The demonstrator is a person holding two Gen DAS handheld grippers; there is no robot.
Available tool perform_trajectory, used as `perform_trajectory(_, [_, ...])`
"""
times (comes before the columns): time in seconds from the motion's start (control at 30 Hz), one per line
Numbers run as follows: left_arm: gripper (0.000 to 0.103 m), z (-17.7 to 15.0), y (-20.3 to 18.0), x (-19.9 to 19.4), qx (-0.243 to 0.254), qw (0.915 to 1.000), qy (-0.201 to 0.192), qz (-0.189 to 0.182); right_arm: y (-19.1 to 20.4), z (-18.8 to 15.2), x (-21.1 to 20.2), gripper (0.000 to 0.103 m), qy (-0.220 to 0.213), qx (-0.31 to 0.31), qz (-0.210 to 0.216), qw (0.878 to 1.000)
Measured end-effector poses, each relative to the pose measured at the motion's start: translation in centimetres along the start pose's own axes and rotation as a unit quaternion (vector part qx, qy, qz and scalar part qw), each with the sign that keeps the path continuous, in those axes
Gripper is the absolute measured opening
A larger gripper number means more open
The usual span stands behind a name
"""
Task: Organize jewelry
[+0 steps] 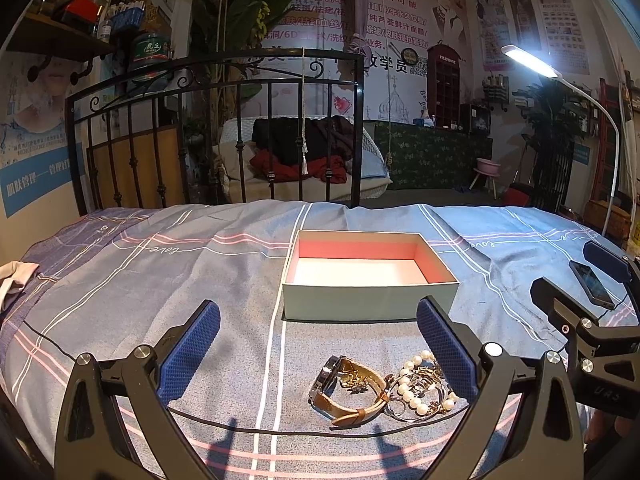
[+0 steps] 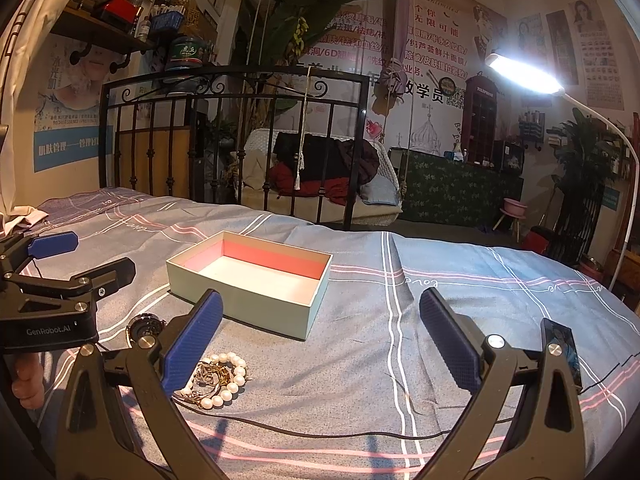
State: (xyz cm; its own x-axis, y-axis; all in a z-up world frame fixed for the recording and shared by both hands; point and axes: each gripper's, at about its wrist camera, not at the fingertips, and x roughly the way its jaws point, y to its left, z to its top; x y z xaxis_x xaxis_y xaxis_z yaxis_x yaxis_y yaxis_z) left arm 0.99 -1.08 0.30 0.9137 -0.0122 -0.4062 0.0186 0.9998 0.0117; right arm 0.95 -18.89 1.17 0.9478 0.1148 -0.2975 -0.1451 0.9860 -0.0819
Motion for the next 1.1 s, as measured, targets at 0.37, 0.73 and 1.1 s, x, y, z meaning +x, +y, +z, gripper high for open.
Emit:
perform_trajectory(0.37, [0.096, 0.0, 0.0, 0.6, -0.001, 1.0, 0.009, 0.002, 0.4, -0.1, 0.6, 0.097, 0.01, 0.002, 0.001, 1.0])
perform_trajectory(0.73, [0.096, -0.2, 0.4, 1.6, -0.001, 0.9997, 0.026, 0.004, 0.4, -0.3, 1.4, 0.097, 0.022, 0.006, 0.003, 1.0])
perform_trajectory(1.1, [0.096, -0.5, 0.6, 2.8, 0.009, 0.997, 0.075, 0.018, 0.0, -0.4, 2.9, 0.097, 0.06, 0.013, 0.004, 0.998])
